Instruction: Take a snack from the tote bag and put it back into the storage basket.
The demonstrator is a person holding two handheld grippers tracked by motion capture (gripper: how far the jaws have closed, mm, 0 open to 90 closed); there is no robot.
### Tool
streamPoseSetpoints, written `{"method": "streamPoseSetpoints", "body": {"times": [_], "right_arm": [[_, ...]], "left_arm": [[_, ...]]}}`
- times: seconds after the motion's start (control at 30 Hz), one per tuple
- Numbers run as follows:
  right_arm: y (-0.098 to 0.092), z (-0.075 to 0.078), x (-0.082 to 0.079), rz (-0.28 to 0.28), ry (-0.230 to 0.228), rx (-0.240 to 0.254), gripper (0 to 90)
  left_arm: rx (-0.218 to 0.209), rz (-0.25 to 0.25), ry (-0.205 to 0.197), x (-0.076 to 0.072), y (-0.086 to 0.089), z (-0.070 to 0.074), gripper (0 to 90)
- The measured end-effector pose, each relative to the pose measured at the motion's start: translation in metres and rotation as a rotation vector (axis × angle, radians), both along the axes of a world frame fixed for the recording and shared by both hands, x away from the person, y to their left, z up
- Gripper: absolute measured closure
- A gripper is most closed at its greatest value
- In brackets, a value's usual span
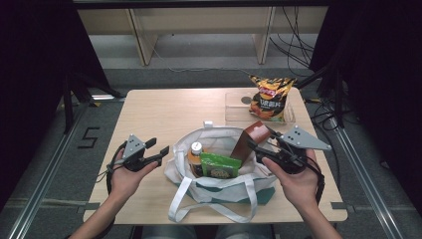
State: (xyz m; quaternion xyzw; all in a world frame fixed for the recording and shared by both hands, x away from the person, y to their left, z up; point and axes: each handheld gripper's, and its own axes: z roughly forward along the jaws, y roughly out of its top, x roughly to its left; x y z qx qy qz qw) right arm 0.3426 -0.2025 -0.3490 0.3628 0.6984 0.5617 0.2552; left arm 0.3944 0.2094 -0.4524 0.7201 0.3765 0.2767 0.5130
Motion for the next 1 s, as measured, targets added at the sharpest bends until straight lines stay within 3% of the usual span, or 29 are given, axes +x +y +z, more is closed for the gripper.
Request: {"method": "streamPoseSetpoints", "body": {"times": [0.73, 1.0], "right_arm": [[-0.013, 0.018, -0.001, -0.024, -0.055, 0.036, 38.9], [-0.015, 0.023, -0.003, -0.026, -0.055, 0.055, 38.9]], "left_arm": [[0.002, -0.001, -0.005, 0.0, 0.0, 0.0, 40.2], [0.003, 0.001, 0.0, 0.0, 0.0, 0.0, 40.3]]}}
